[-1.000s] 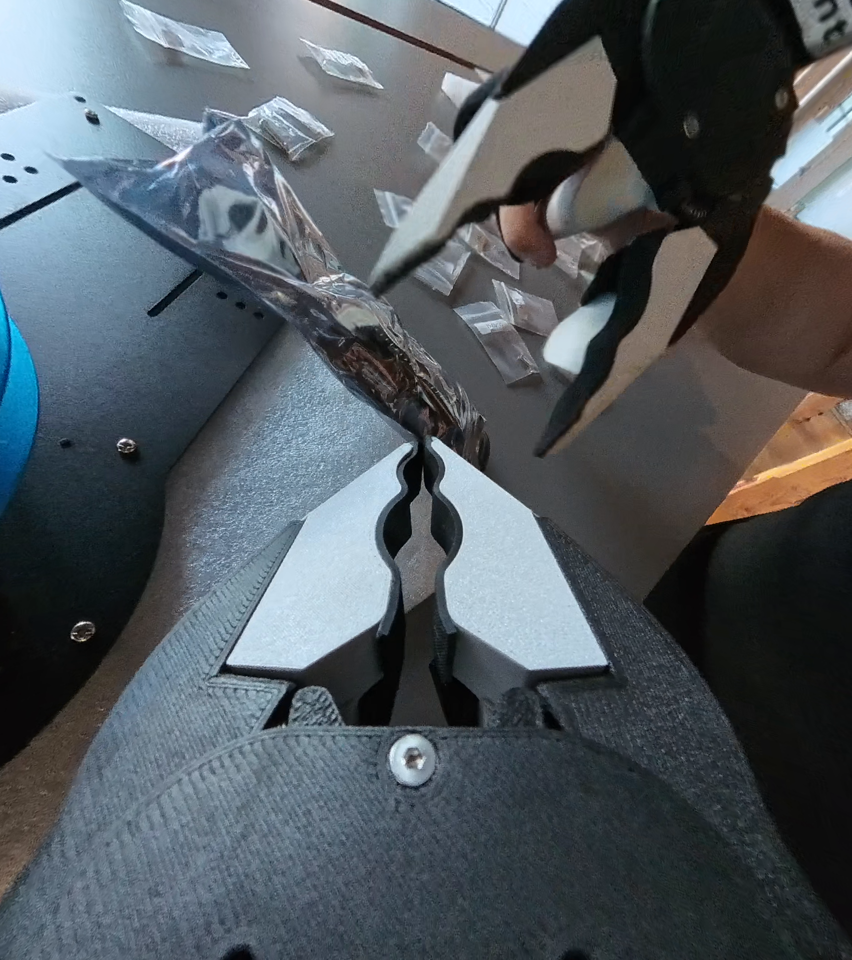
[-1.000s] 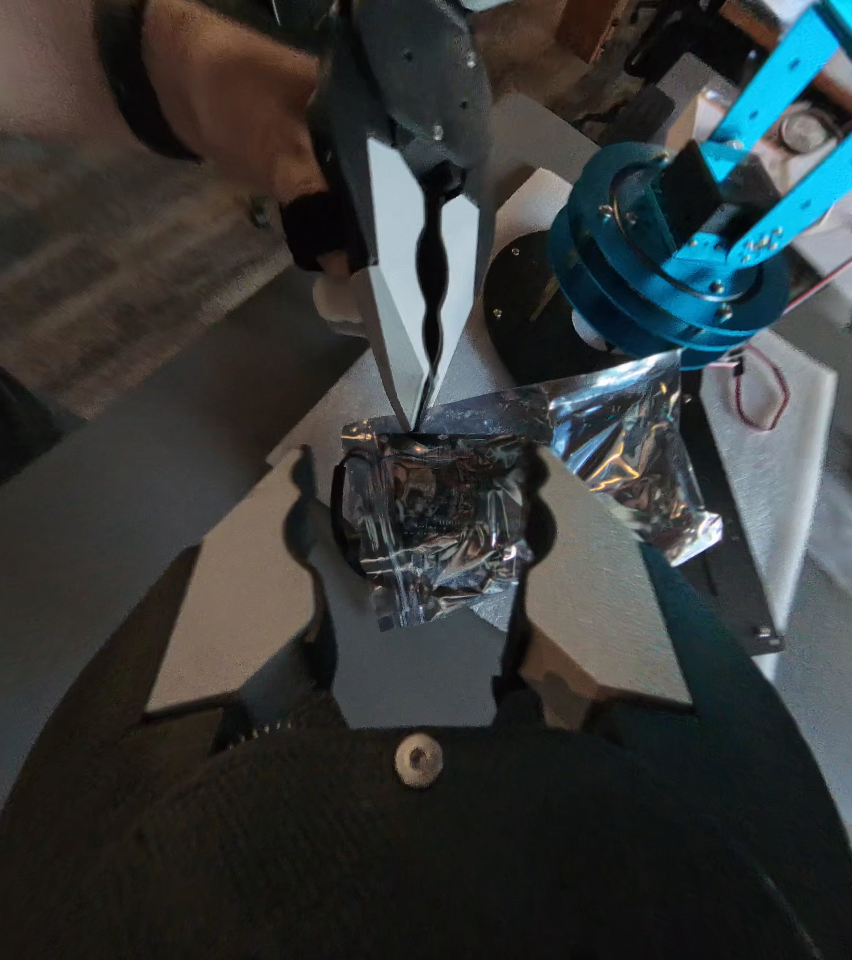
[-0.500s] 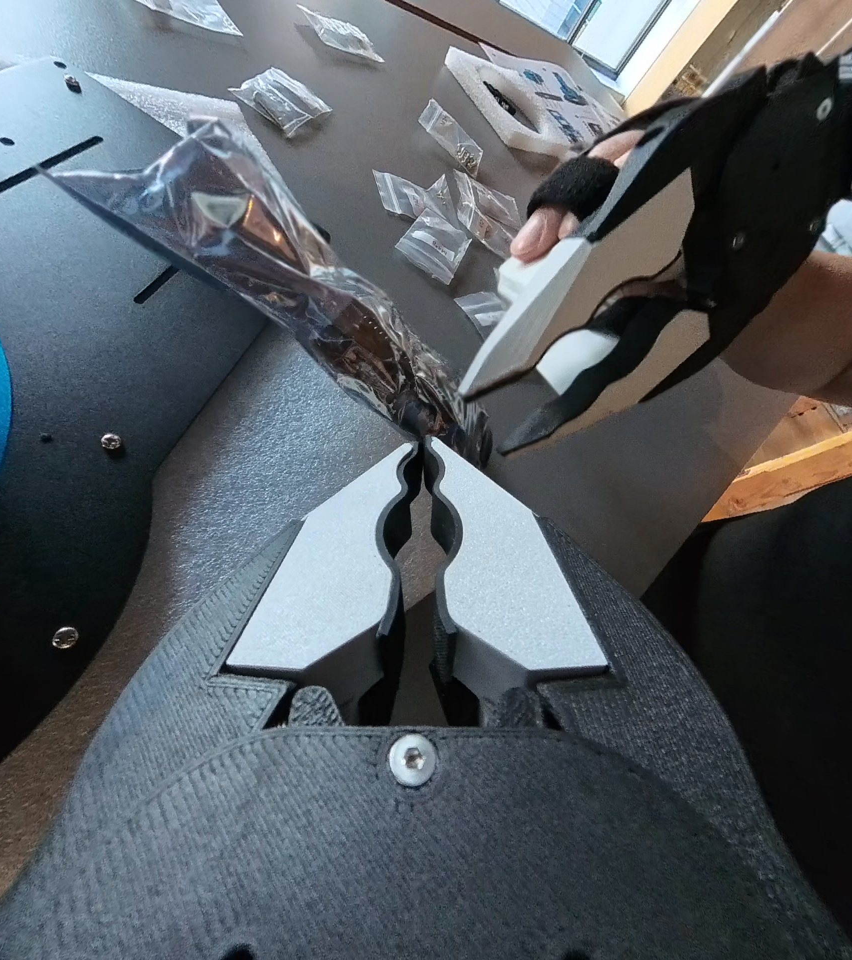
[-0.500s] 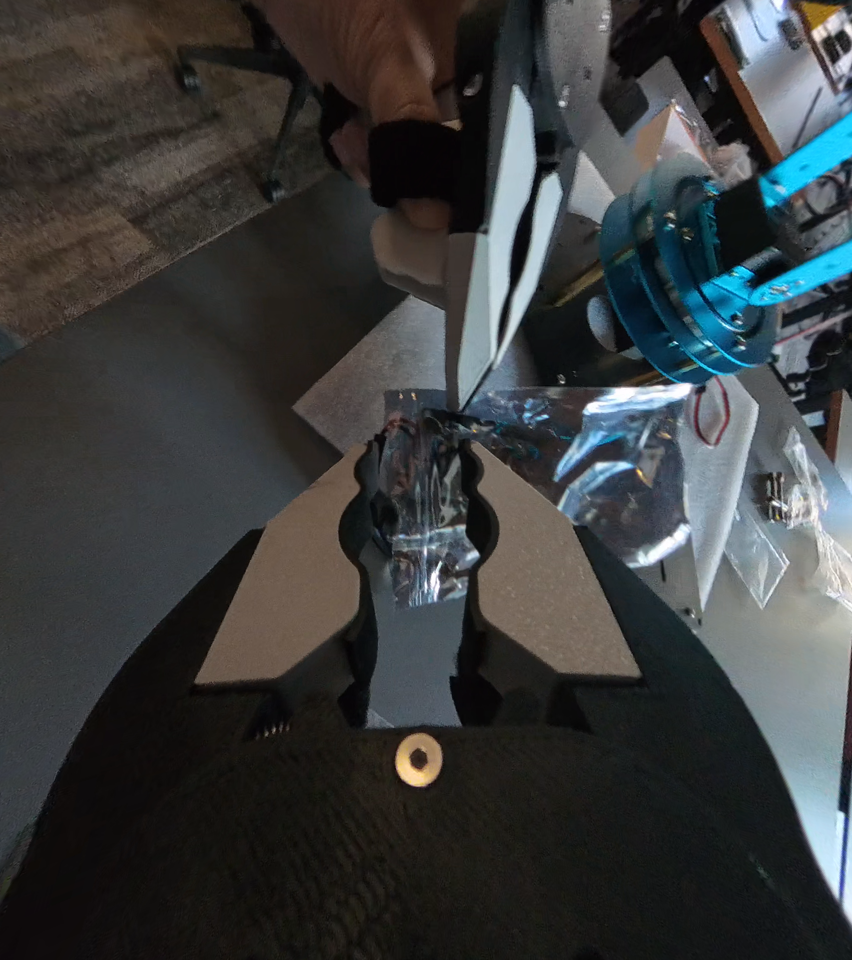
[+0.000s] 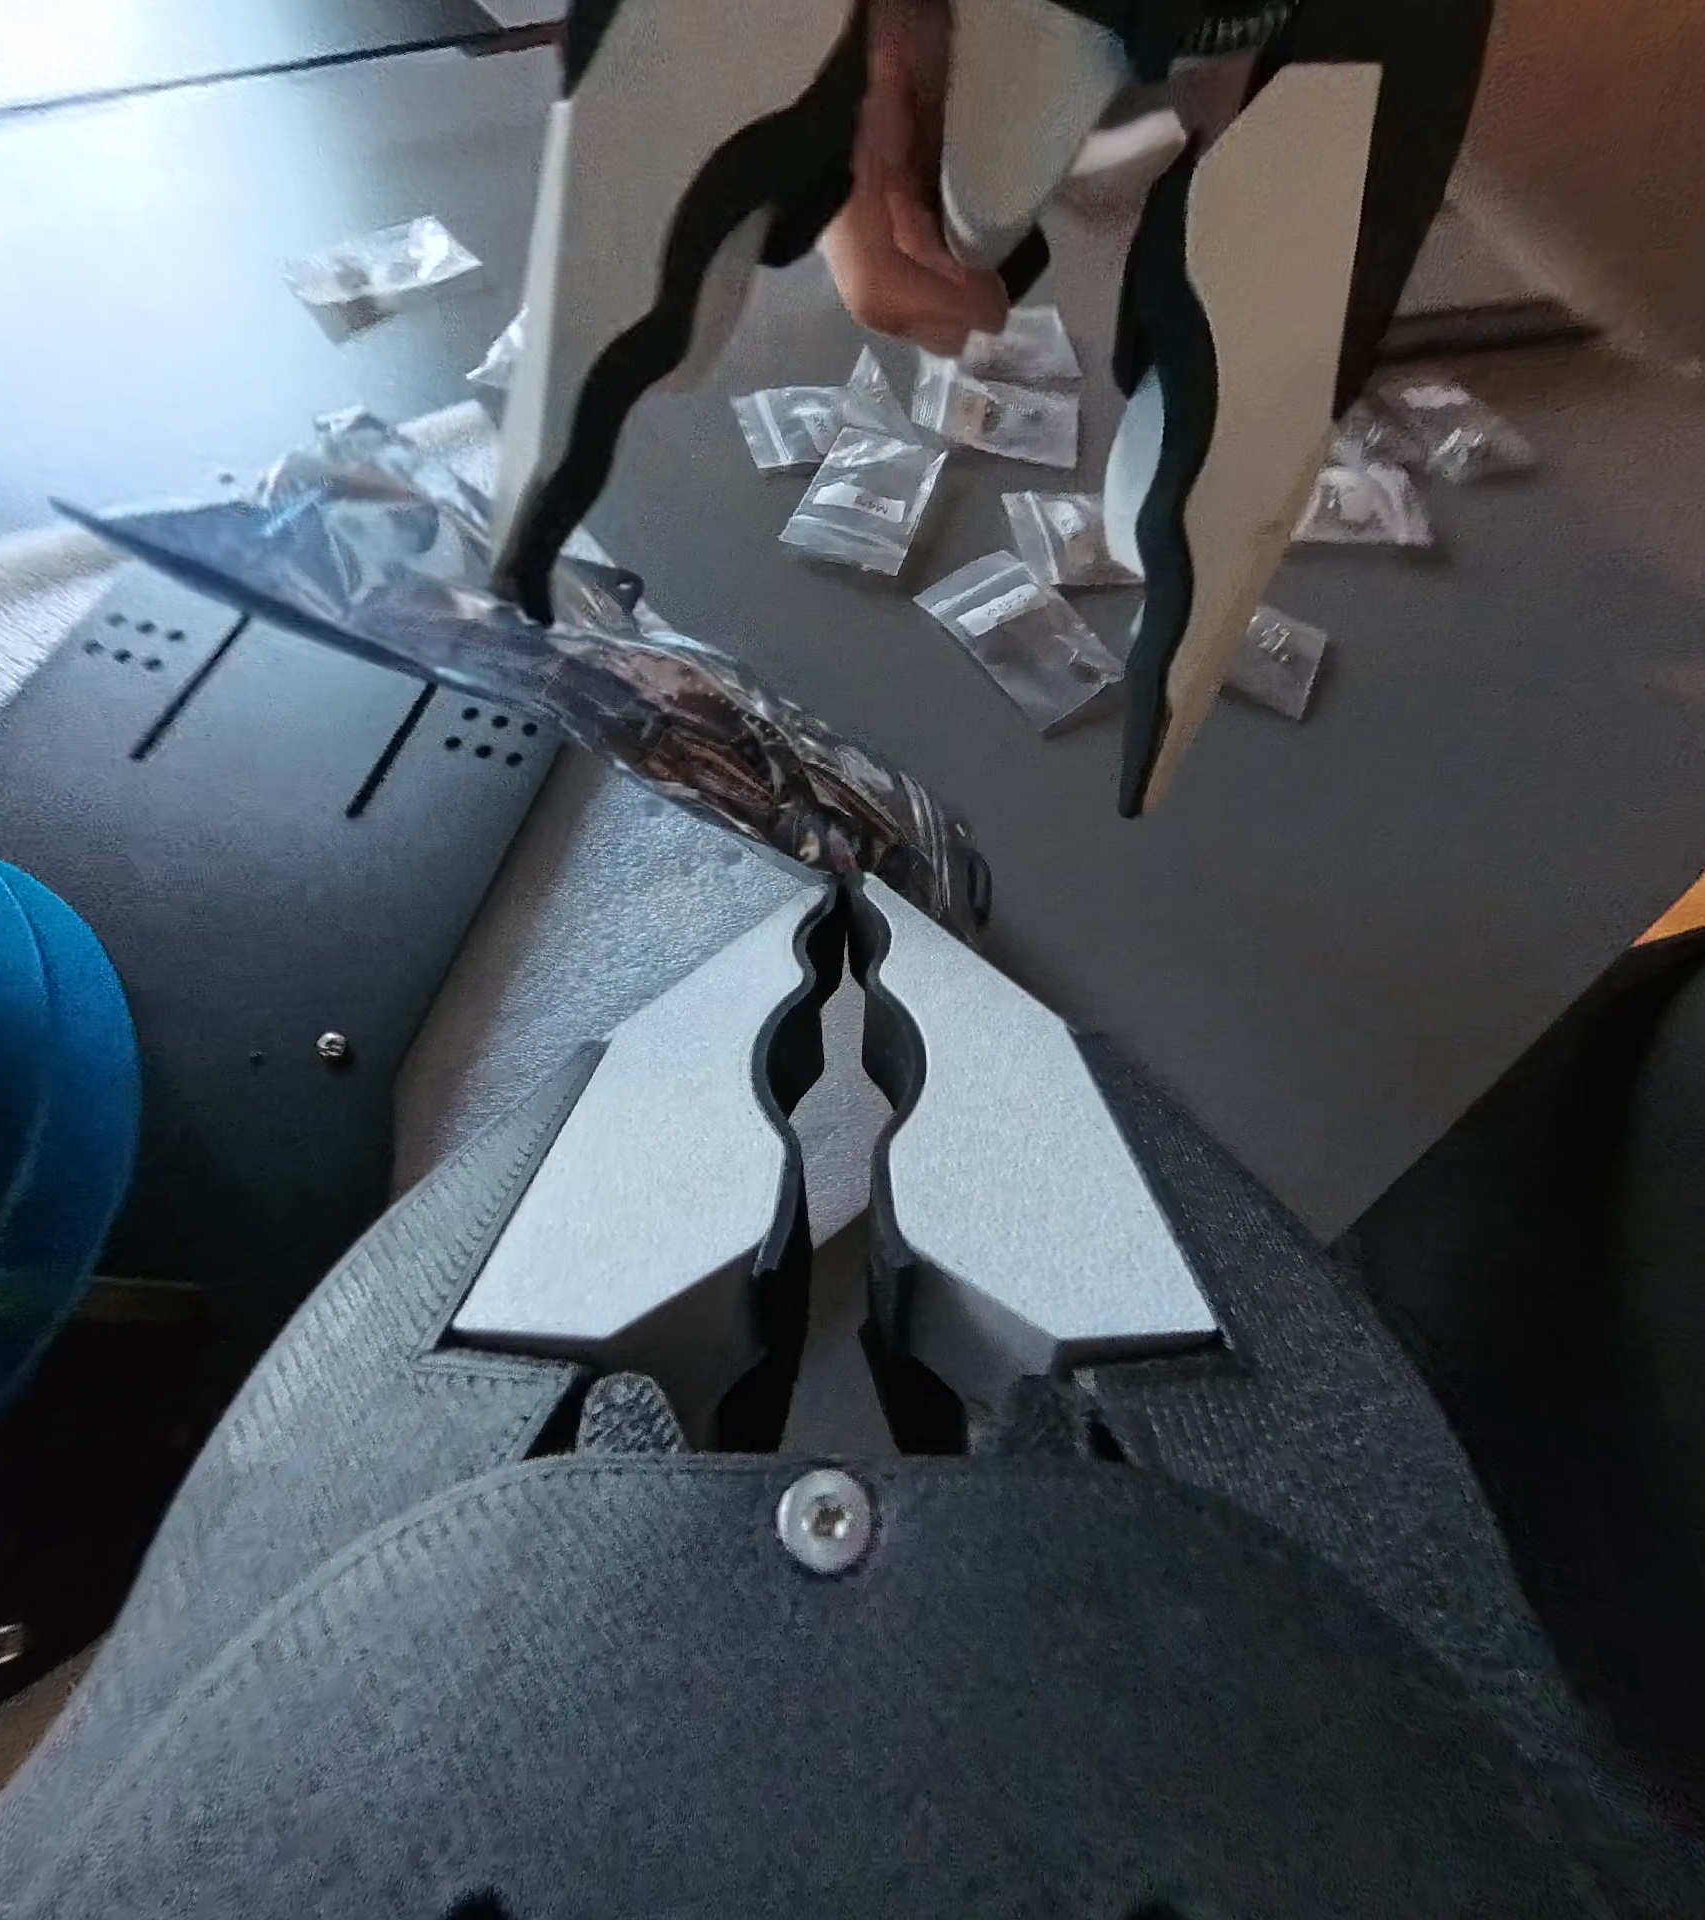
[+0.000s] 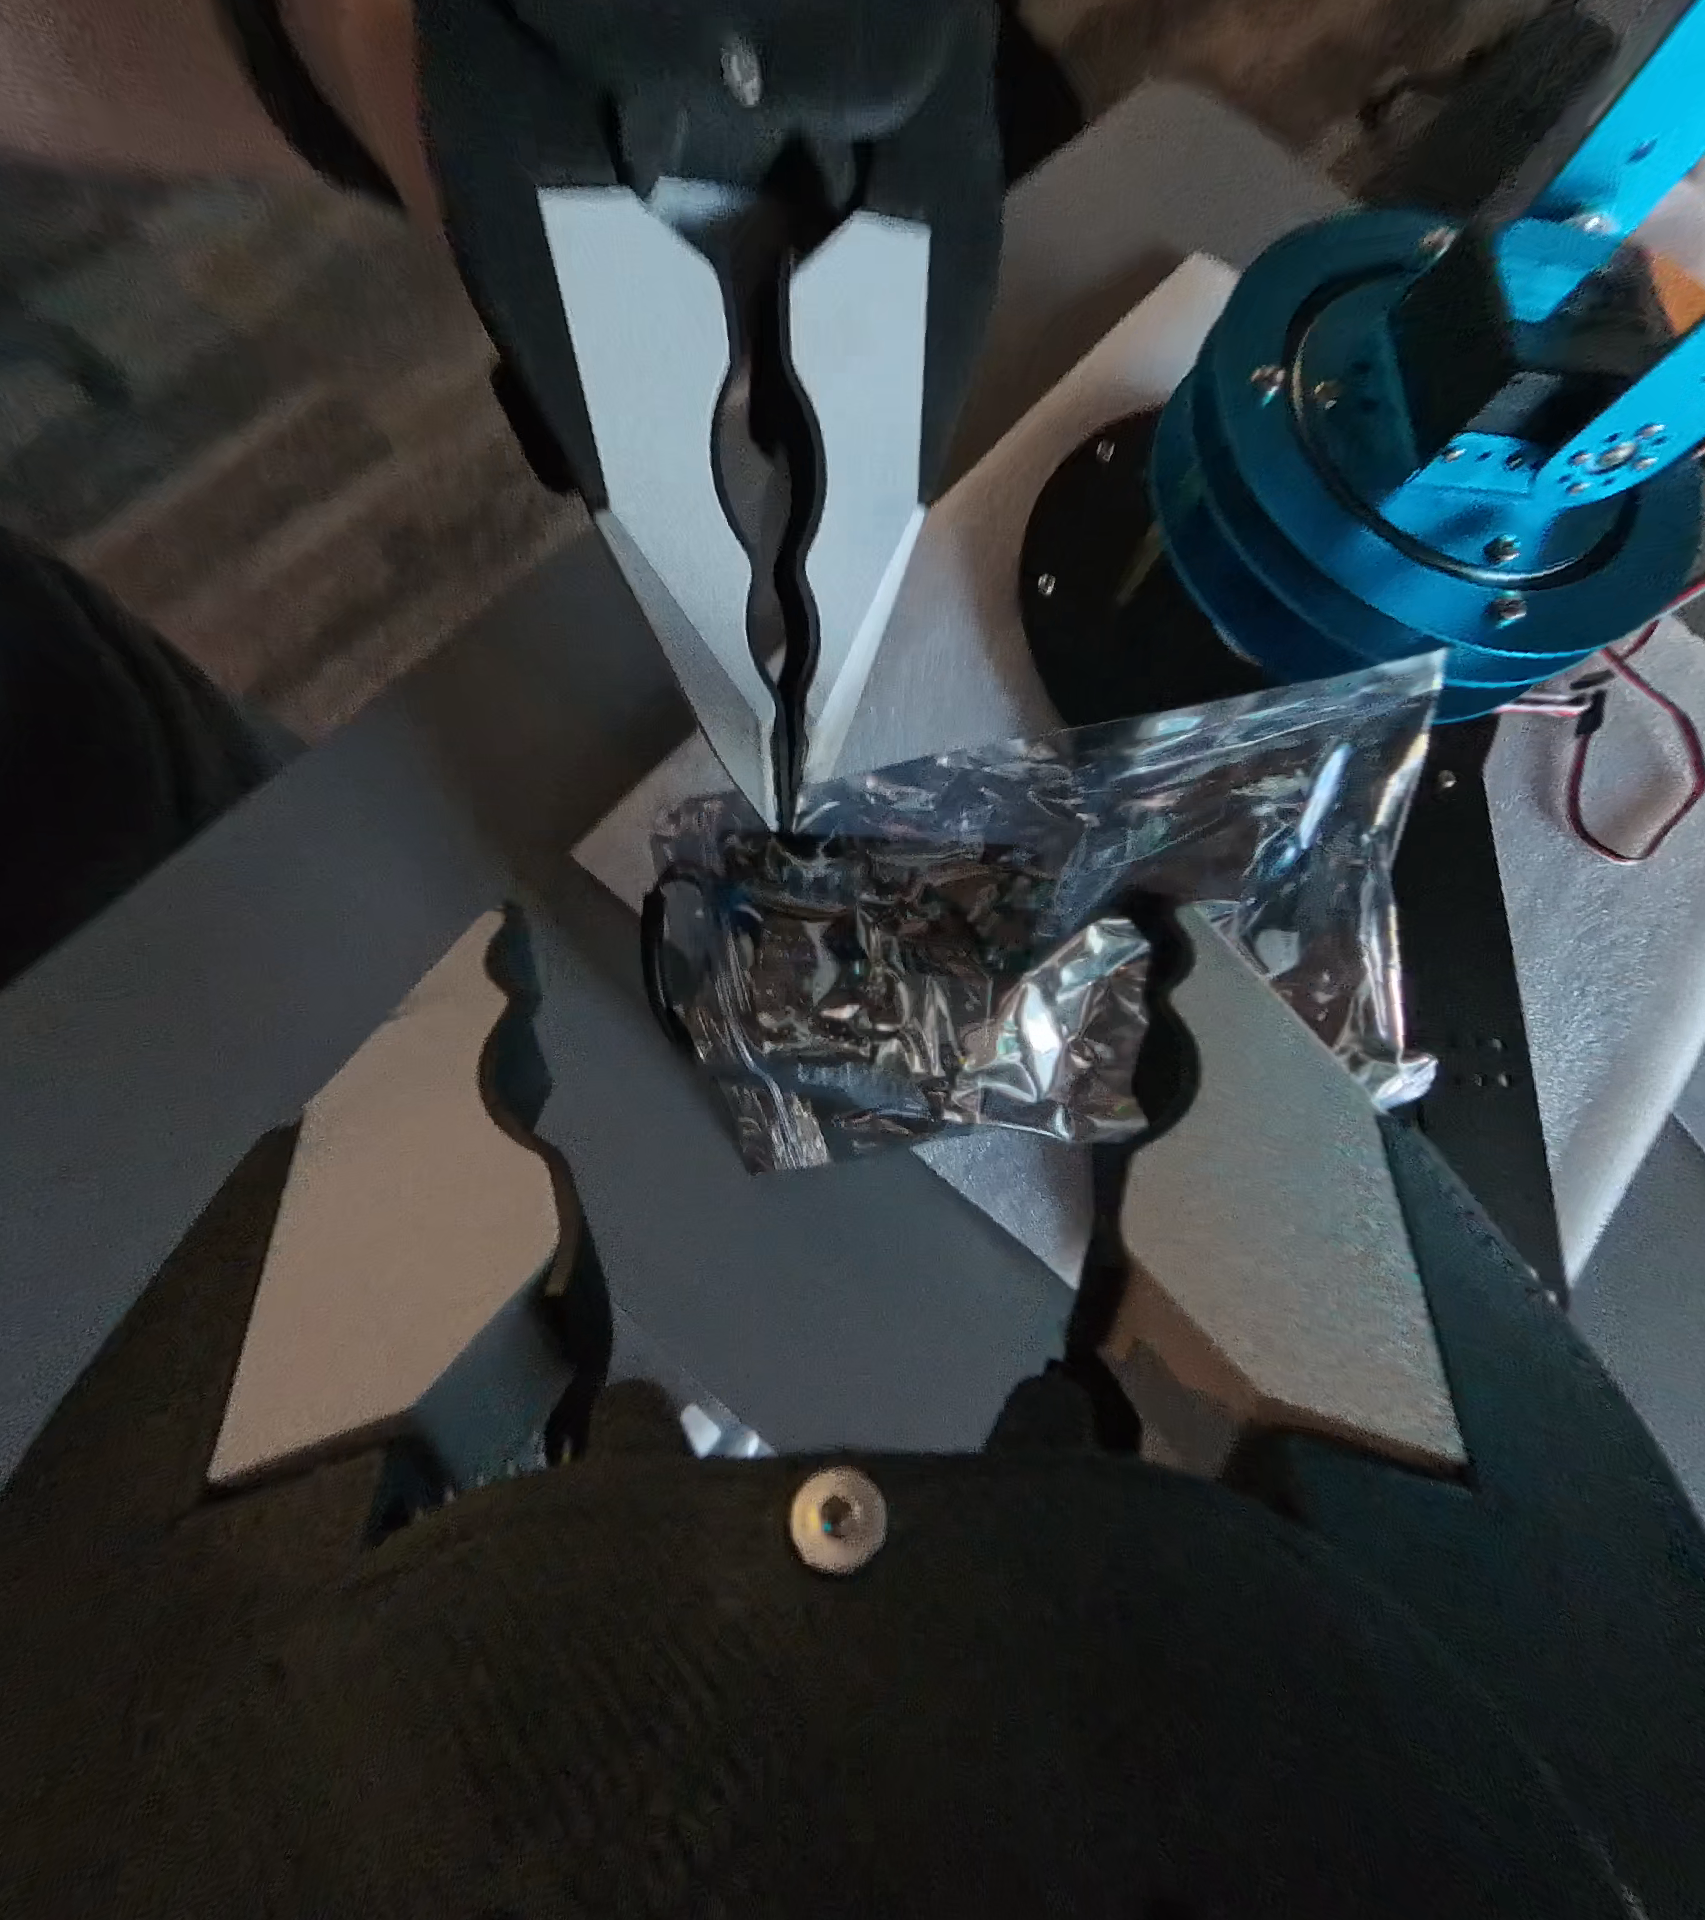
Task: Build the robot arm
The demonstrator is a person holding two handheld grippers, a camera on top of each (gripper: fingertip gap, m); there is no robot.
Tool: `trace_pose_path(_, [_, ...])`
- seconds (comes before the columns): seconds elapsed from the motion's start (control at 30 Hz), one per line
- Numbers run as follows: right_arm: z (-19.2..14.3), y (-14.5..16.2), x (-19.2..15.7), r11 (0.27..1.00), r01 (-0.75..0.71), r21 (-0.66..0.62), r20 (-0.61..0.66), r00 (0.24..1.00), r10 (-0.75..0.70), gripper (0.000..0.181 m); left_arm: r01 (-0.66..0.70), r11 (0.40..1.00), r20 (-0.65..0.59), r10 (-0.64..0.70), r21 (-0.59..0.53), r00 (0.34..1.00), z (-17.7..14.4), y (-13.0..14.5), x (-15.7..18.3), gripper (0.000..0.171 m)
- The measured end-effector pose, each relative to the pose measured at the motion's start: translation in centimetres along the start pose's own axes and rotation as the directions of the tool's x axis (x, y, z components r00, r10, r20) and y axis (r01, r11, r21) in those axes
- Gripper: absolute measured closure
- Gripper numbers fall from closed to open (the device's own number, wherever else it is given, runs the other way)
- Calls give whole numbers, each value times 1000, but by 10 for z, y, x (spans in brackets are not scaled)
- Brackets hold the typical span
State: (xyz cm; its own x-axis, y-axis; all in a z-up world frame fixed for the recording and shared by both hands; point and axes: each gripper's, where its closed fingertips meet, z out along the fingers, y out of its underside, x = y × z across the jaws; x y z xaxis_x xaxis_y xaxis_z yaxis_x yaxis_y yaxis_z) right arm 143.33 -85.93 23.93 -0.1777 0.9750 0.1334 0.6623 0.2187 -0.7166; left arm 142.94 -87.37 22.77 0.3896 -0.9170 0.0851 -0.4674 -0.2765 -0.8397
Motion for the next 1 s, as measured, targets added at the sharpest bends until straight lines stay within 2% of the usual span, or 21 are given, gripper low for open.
trace_pose_path(0.13, [7, 8, -2, 991, 99, -88, -15, 995, -100, 52, -181, 983, 60, 183, -33, 981, 1, -4, 6, 171])
trace_pose_path(0.2, [9, 12, 1, 982, 141, -128, -41, 988, -147, 52, -248, 968, 72, 251, -44, 965, 2, -7, 9, 171])
trace_pose_path(0.27, [9, 11, -1, 985, 133, -110, -47, 989, -139, 56, -264, 963, 54, 267, -53, 962, 3, -7, 12, 171])
trace_pose_path(0.33, [-2, 6, 1, 998, 51, -32, -54, 997, -53, 61, -289, 956, 58, 292, -57, 955, 4, -6, 12, 171])
trace_pose_path(0.43, [-38, -9, 32, 977, -99, 188, -143, 981, 127, 80, -317, 947, 70, 320, -58, 945, 3, -3, 11, 171])
trace_pose_path(0.5, [-59, -18, 52, 968, -73, 238, -188, 975, 120, 85, -362, 931, 76, 365, -48, 928, 1, -3, 11, 171])
trace_pose_path(0.53, [-62, -20, 59, 980, -37, 198, -196, 978, 77, 84, -398, 916, 76, 400, -41, 913, 0, -3, 12, 171])
trace_pose_path(0.6, [-57, -22, 57, 996, -31, 78, -73, 997, 37, 86, -465, 884, 92, 468, -51, 879, -2, -2, 11, 171])
trace_pose_path(0.67, [-52, -30, 28, 993, -115, -17, 232, 966, 116, 133, -497, 863, 110, 505, -92, 856, -1, 3, 4, 171])
trace_pose_path(0.7, [-50, -32, 22, 983, -170, -76, 309, 933, 185, 136, -490, 867, 107, 498, -89, 861, -1, 4, 2, 171])
trace_pose_path(0.73, [-46, -26, 25, 970, -182, -163, 302, 926, 225, 146, -472, 879, 101, 476, -66, 873, -2, 3, 2, 171])
trace_pose_path(0.8, [-42, -5, 22, 941, -96, -324, 299, 933, 198, 163, -421, 907, 105, 421, -23, 901, -6, 3, -3, 171])
trace_pose_path(0.87, [-36, -8, 22, 940, -78, -333, 290, 940, 180, 181, -371, 929, 119, 369, 0, 922, -10, 6, -11, 171])
trace_pose_path(0.97, [-35, -15, 19, 925, -82, -370, 301, 932, 203, 181, -244, 967, 87, 238, 67, 967, -14, 8, -12, 171])
trace_pose_path(1.0, [-35, -17, 21, 917, -77, -391, 290, 935, 202, 181, -209, 974, 87, 202, 83, 976, -16, 7, -13, 167])
